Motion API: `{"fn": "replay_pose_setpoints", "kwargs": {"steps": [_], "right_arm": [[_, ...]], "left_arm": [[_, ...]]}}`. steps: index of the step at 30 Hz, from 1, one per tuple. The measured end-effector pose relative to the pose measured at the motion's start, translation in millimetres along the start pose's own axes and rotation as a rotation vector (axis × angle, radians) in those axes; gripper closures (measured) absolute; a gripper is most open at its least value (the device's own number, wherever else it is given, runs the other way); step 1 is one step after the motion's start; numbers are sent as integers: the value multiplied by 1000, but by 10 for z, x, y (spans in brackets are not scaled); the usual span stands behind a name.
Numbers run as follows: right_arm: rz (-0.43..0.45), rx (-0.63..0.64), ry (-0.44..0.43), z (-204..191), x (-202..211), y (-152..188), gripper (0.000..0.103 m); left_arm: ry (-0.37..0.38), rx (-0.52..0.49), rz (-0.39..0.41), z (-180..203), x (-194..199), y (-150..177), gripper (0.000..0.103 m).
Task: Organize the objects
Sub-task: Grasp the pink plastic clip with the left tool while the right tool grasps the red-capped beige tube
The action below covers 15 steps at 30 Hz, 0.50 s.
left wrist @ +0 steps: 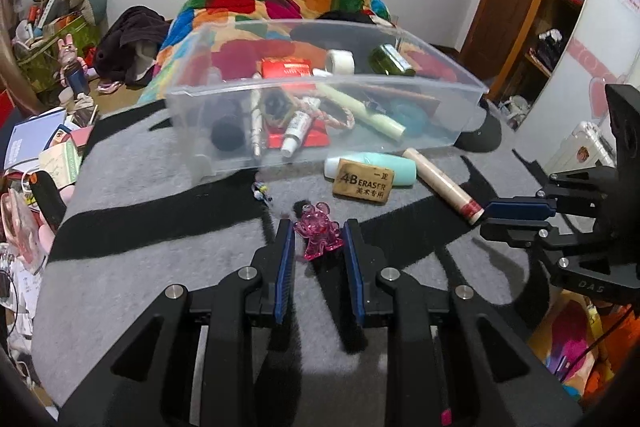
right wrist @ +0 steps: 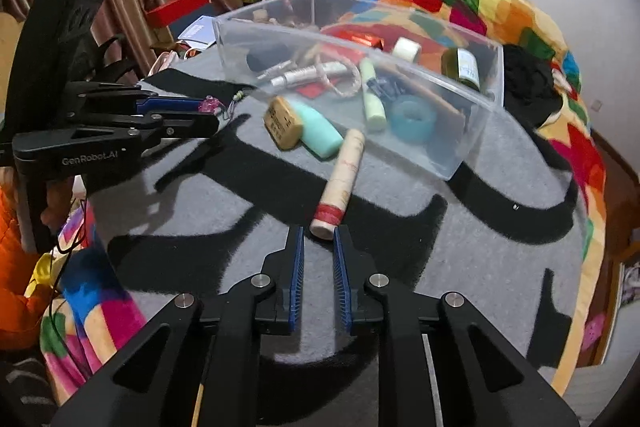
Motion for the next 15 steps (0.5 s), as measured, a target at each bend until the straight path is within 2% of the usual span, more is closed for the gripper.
{"fn": "replay_pose_setpoints", "kwargs": {"steps": [2, 4, 8, 11, 12, 13, 15], "right_arm": [[21, -12, -5, -8, 21, -79, 82], [28, -33, 4, 4, -7, -165, 72], [21, -76, 82, 56, -193, -269, 72], [-8, -111, 106, 101, -354, -283, 75], [9, -111, 107, 97, -353, -287, 80], [10, -110, 107, 89, -347, -281, 89], [13, -116, 105, 84, -320, -278, 89]], "left_arm": [[-5, 6, 17, -12, 78, -18, 79], [-12, 8, 31, -19, 135, -44, 79], [-17, 19, 64, -35, 233, -111, 79], [-26, 29, 88, -52, 296, -165, 79], [-28, 32, 95, -59, 311, -183, 79], [-27, 37, 106, -71, 332, -208, 79], [-30, 43, 119, -90, 351, -255, 79]]}}
Point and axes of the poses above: each gripper's, at about its wrist camera, not at the fingertips, and x roughly against the way its jaws point, z to its right, y to its underside, the point moved 4 cm from there along -x, roughly the way its jaws point, and after that the axes turned 15 degrees about -x, right-handed, at the moved point
